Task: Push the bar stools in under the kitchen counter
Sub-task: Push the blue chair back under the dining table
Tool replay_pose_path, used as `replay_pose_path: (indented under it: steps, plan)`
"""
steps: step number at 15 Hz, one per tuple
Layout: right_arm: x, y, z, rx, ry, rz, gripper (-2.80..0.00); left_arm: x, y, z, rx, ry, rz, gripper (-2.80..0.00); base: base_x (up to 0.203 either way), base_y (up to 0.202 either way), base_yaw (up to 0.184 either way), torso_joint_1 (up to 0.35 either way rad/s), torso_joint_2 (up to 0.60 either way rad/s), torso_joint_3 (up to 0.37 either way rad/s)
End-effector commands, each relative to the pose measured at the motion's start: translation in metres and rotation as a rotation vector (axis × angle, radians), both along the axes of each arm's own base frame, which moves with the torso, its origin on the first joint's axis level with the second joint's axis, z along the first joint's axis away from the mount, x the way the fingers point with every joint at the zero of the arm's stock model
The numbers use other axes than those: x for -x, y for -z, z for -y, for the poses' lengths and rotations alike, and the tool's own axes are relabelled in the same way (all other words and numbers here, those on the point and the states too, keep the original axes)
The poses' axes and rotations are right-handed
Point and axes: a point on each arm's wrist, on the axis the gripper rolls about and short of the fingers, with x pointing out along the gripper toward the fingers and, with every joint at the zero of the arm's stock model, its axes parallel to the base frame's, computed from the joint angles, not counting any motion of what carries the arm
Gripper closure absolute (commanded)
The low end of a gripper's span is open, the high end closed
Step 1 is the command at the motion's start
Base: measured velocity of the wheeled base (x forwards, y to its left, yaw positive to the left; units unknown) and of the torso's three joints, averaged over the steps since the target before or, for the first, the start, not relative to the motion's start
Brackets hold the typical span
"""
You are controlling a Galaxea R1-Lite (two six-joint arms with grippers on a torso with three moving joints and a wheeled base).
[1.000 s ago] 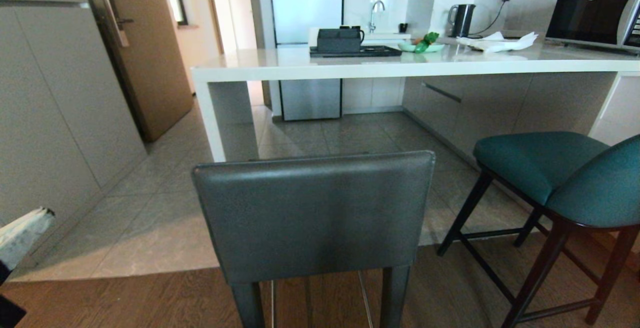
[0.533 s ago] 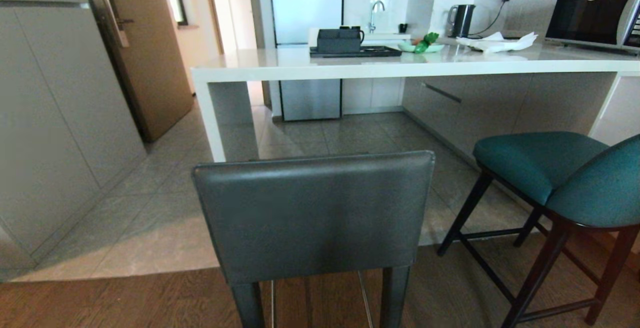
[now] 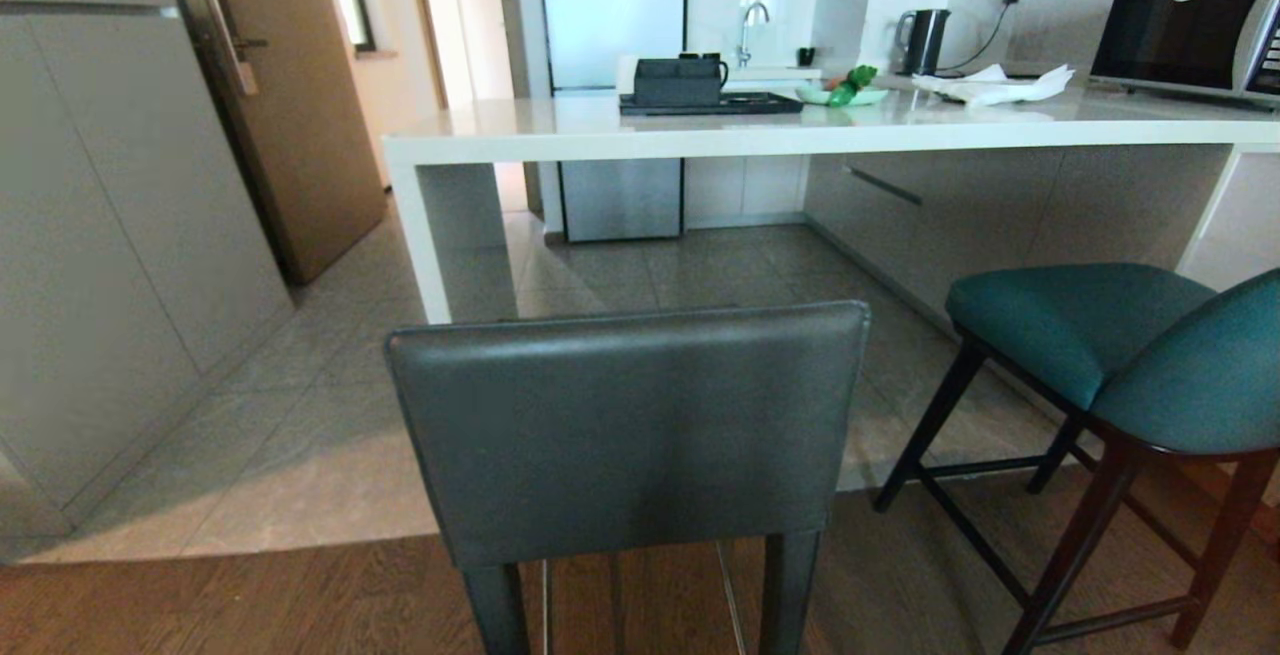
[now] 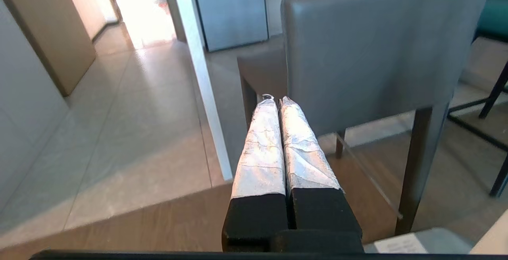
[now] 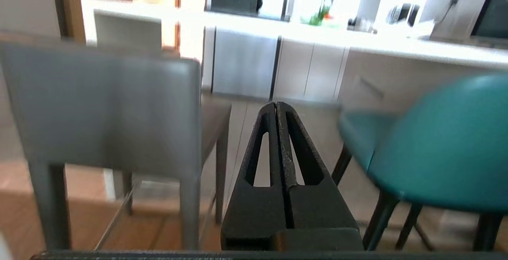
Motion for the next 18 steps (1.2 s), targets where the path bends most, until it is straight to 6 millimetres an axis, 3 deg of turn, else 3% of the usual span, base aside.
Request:
replay_pose_path:
  steps: [1,4,10,13,18]
  plan:
    - [-0.004,0.012,0.0,0.007,-0.006,-0.004,0.0,-0.004,0.013,0.0,0.003,-0.005,-0.025,0.0,0.0,0.0,0.0,0.0,0.0,0.0]
    - [-0.031,0.04,0.0,0.01,0.006,-0.06,0.0,-0.022,0.033,-0.002,0.014,-0.075,-0.09,0.0,0.0,0.0,0.0,0.0,0.0,0.0]
    - [-0.073,0.117,0.004,0.003,0.156,-0.237,0.0,-0.068,0.09,-0.006,0.014,-0.261,-0.017,0.0,0.0,0.0,0.0,0.0,0.0,0.0]
    - [-0.073,0.122,0.004,-0.018,0.179,-0.297,0.0,-0.069,0.103,-0.005,0.02,-0.211,-0.126,0.0,0.0,0.0,0.0,0.0,0.0,0.0]
    - [-0.073,0.122,0.004,-0.025,0.18,-0.295,0.0,-0.069,0.103,-0.005,0.037,-0.202,-0.123,0.0,0.0,0.0,0.0,0.0,0.0,0.0]
